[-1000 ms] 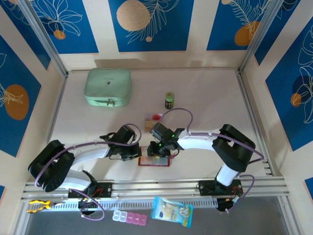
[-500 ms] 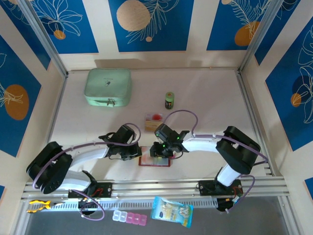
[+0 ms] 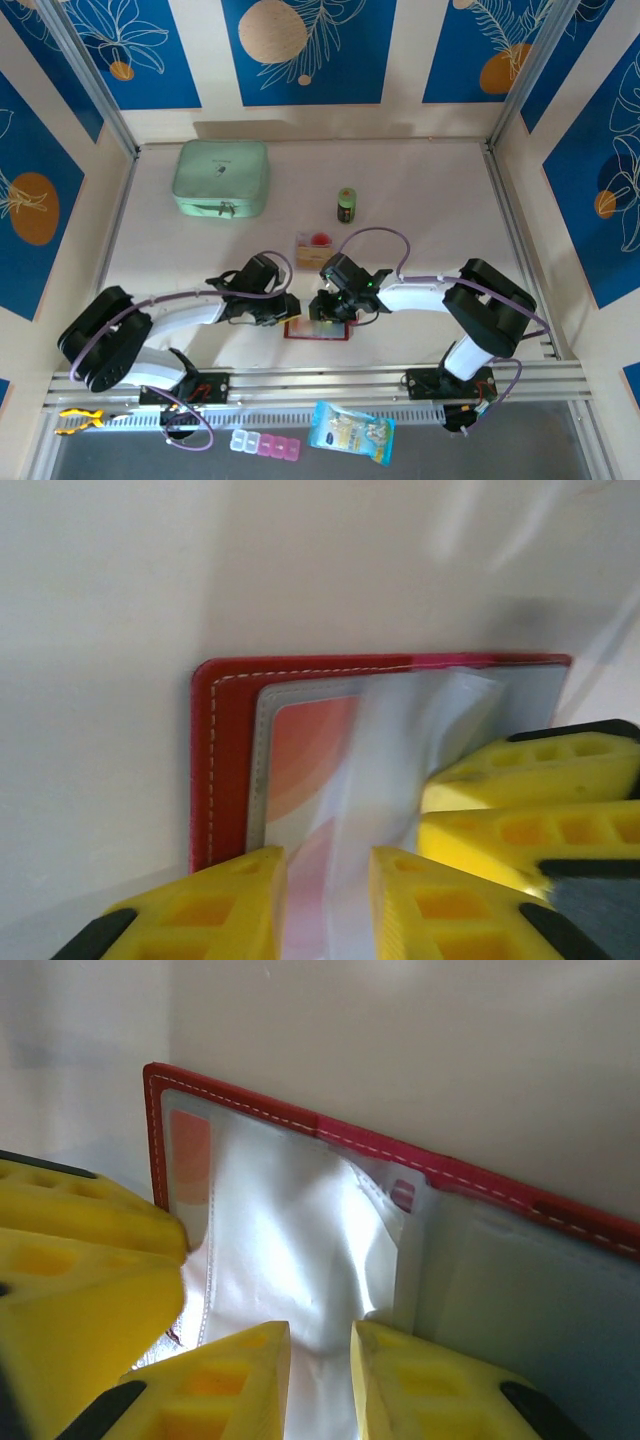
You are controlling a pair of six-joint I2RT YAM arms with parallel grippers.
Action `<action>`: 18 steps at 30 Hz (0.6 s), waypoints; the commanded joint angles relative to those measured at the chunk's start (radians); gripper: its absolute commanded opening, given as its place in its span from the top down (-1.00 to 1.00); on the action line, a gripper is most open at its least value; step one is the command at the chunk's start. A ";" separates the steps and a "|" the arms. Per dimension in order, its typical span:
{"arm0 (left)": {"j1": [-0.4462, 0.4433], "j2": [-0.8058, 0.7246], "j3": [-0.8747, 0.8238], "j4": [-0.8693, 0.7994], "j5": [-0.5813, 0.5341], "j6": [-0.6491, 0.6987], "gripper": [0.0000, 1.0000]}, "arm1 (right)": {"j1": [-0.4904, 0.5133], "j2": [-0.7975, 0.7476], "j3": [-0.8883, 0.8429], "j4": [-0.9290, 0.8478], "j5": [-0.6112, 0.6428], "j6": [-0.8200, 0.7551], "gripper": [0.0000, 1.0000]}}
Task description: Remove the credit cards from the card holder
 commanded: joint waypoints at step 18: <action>-0.030 0.055 0.068 0.029 0.033 -0.019 0.61 | -0.007 -0.022 -0.047 -0.003 -0.007 -0.002 0.51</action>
